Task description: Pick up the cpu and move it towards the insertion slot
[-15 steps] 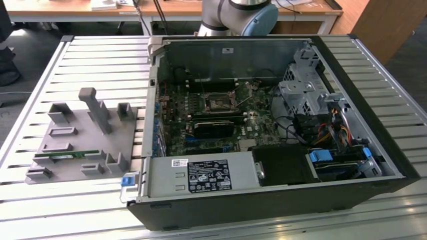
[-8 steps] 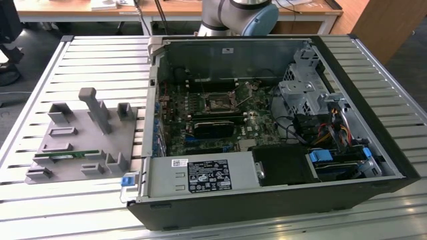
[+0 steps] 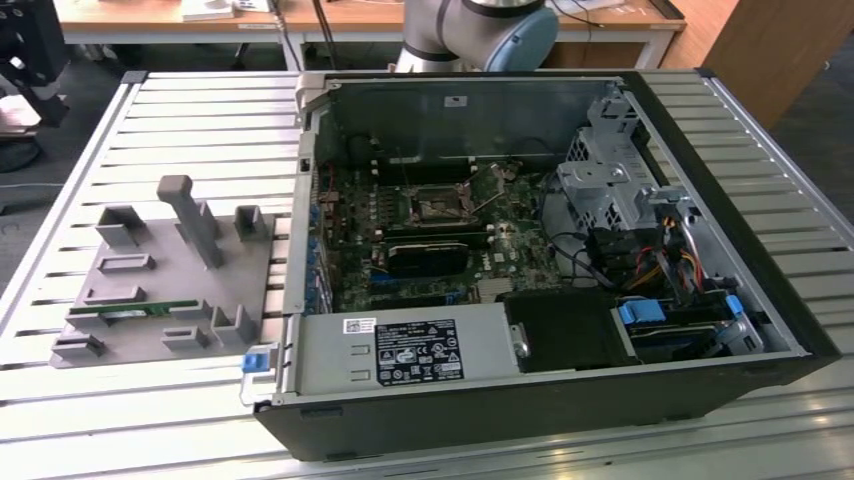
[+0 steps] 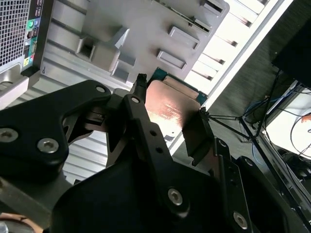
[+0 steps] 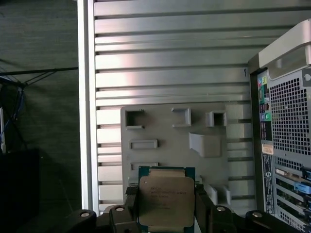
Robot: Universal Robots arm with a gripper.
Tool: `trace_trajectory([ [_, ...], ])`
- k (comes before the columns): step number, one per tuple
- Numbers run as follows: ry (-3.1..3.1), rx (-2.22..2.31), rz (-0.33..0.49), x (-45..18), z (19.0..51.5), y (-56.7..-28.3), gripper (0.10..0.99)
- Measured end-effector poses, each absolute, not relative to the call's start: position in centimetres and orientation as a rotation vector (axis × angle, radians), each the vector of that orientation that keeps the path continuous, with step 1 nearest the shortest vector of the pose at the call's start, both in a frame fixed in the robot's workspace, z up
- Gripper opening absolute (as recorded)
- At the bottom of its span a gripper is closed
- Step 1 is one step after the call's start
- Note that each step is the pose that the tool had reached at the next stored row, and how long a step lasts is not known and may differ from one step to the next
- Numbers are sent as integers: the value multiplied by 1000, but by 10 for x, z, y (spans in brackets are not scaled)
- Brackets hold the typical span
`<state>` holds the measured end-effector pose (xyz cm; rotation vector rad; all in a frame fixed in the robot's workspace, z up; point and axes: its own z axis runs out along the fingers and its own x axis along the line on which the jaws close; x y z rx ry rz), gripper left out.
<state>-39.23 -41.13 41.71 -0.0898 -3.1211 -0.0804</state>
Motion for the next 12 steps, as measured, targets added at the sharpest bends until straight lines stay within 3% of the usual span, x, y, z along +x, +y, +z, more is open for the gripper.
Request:
trace_trajectory([
  [12,-3121,-90,-80,-355,416,-411,545],
])
